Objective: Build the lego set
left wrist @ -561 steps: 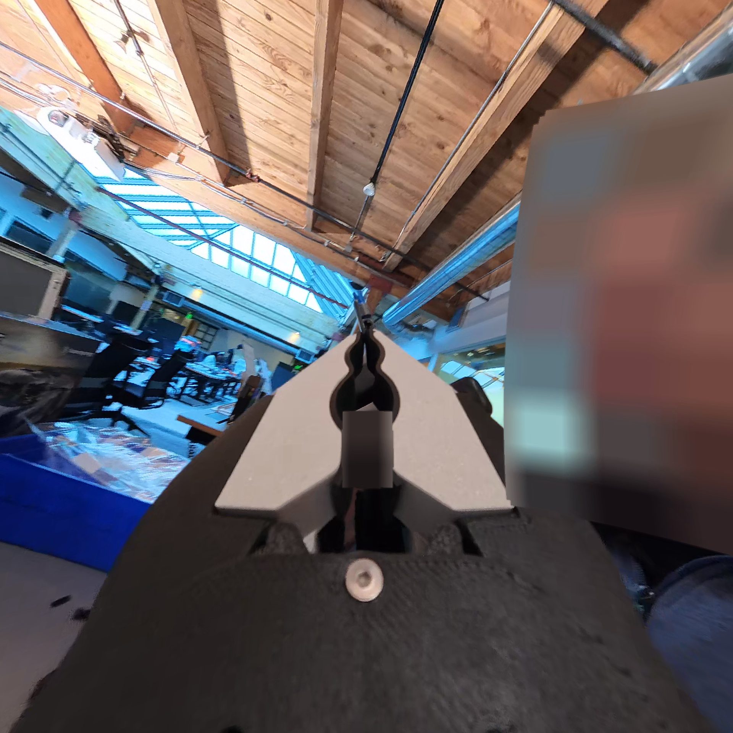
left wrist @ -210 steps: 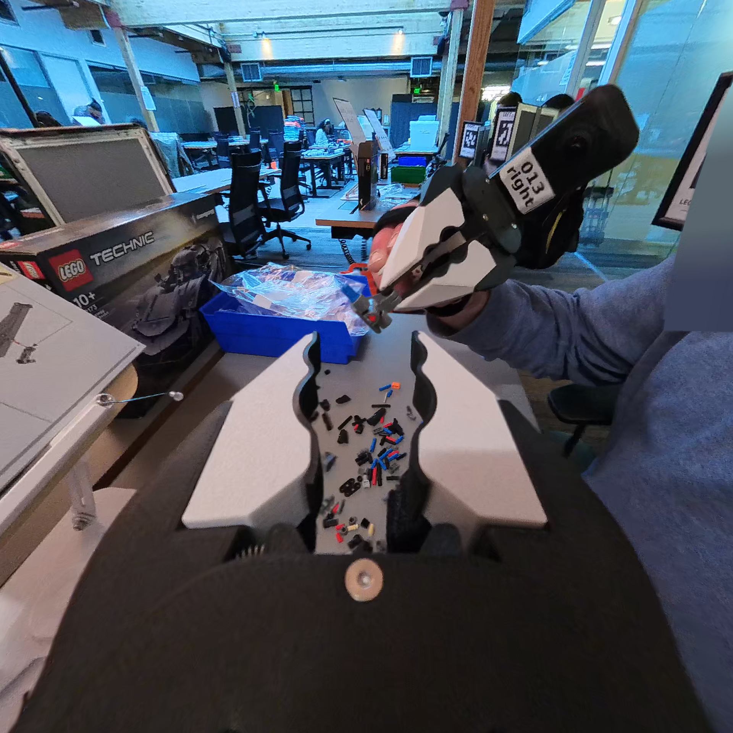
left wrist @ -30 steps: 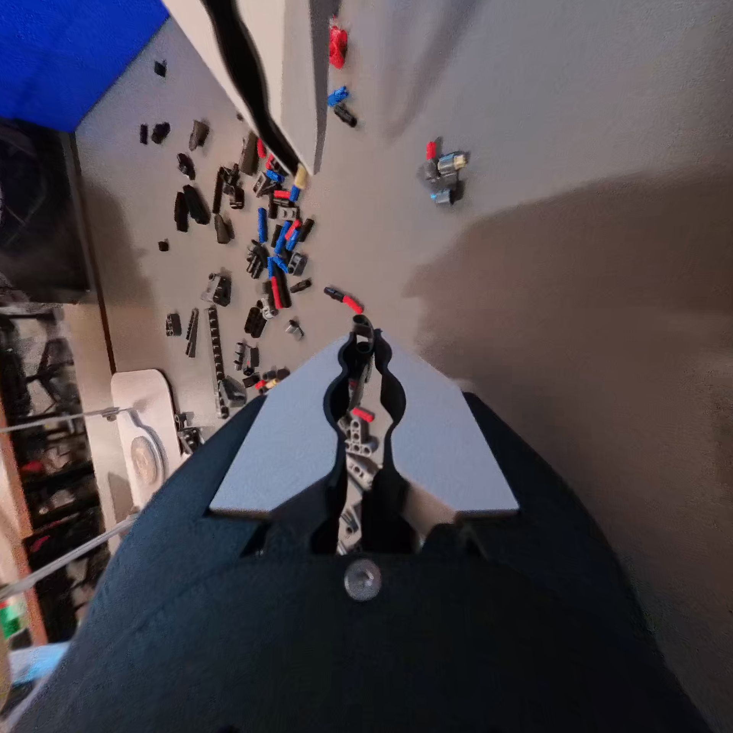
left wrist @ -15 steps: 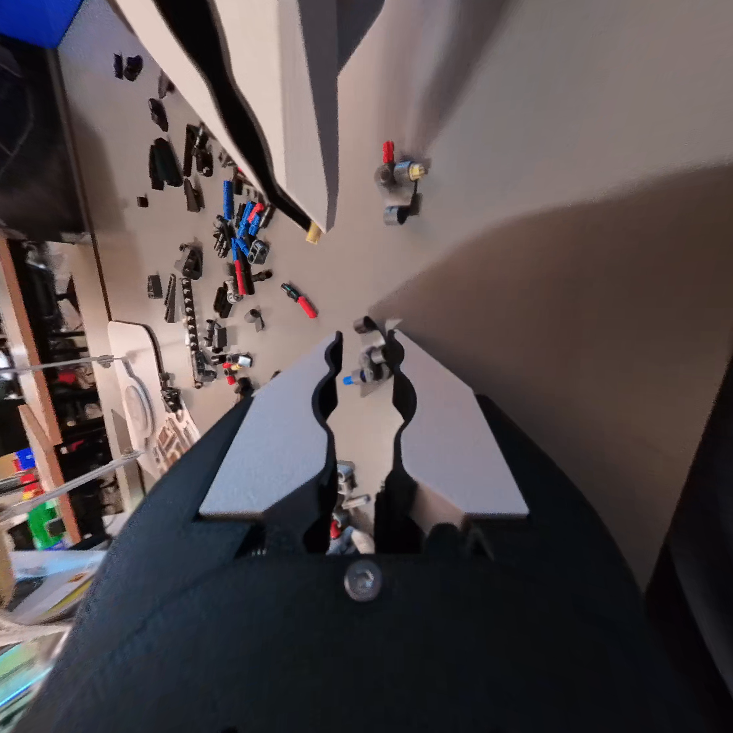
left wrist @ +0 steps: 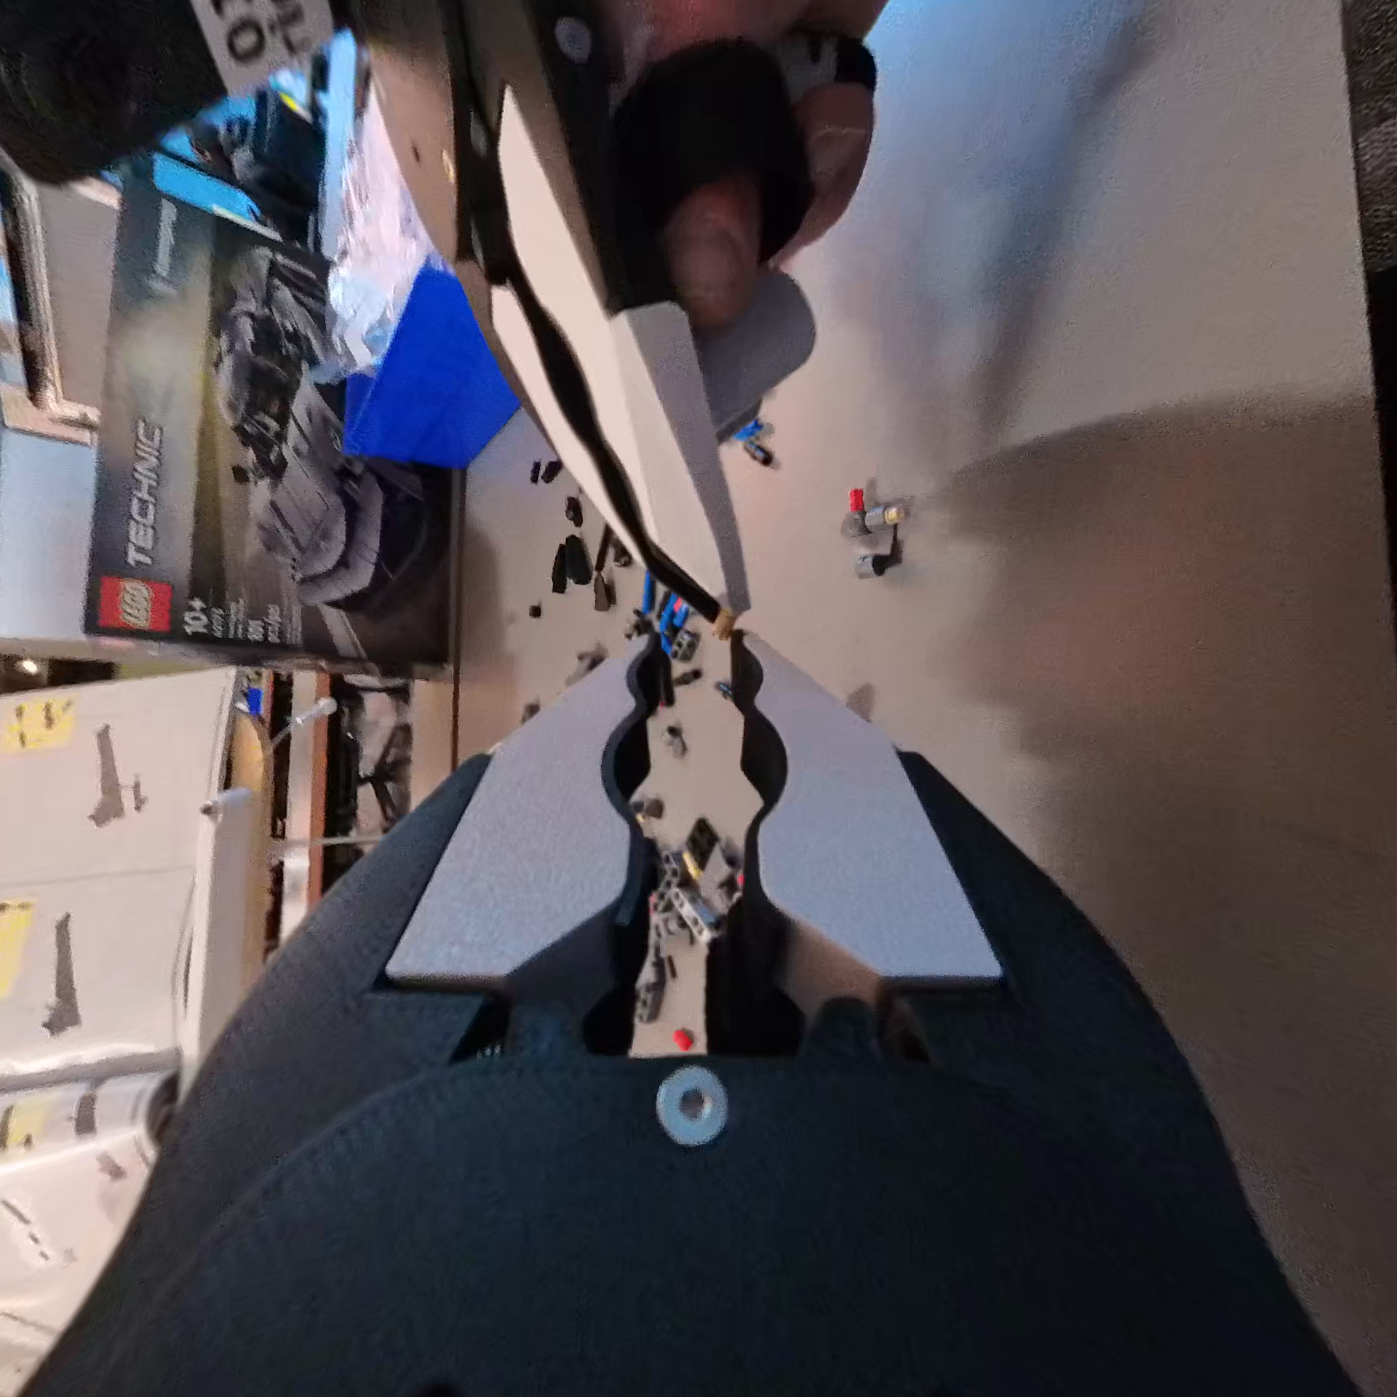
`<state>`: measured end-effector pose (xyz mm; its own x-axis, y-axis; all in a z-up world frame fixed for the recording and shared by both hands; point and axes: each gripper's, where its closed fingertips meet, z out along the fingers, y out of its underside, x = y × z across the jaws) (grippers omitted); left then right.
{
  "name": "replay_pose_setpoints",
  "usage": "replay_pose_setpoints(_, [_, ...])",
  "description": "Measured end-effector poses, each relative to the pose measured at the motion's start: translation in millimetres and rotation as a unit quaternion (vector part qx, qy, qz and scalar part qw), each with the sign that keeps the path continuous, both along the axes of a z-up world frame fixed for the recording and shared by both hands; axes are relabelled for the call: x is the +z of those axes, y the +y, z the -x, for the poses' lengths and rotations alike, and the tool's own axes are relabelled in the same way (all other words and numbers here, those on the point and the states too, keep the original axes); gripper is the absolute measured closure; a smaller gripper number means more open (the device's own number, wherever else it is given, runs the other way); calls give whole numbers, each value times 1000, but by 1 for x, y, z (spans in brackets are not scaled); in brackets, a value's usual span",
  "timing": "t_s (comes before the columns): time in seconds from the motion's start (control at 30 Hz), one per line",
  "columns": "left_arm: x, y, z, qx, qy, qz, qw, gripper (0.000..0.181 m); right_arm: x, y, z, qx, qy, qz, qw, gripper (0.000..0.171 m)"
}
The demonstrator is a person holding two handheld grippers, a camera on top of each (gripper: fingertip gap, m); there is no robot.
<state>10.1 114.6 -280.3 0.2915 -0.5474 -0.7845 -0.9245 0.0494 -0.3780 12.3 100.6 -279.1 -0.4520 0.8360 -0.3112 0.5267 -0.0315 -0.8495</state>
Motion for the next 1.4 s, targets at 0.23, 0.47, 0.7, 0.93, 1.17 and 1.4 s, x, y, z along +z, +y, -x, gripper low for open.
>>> replay_pose_setpoints(0.23, [7, -1, -5, -31, 27, -37, 998, 177, 10, 2, 2, 2, -6, 48, 999, 169])
replay_pose_setpoints(0.47, [19, 9, 8, 19, -3, -54, 998, 180, 24, 17, 14, -67, 21, 82, 994, 165])
replay_pose_setpoints(0.7, [29, 13, 12, 33, -42, -54, 997, 180, 36, 23, 11, -78, 64, 106, 989, 163])
replay_pose_setpoints(0.93, [32, 14, 11, 38, -44, -60, 997, 179, 34, 21, 14, -76, 65, 109, 989, 168])
replay_pose_setpoints(1.17, [30, 14, 11, 39, -39, -59, 997, 179, 36, 22, 14, -86, 76, 114, 987, 170])
replay_pose_setpoints(1.4, [29, 15, 13, 38, -23, -61, 997, 179, 34, 23, 16, -91, 73, 127, 985, 169])
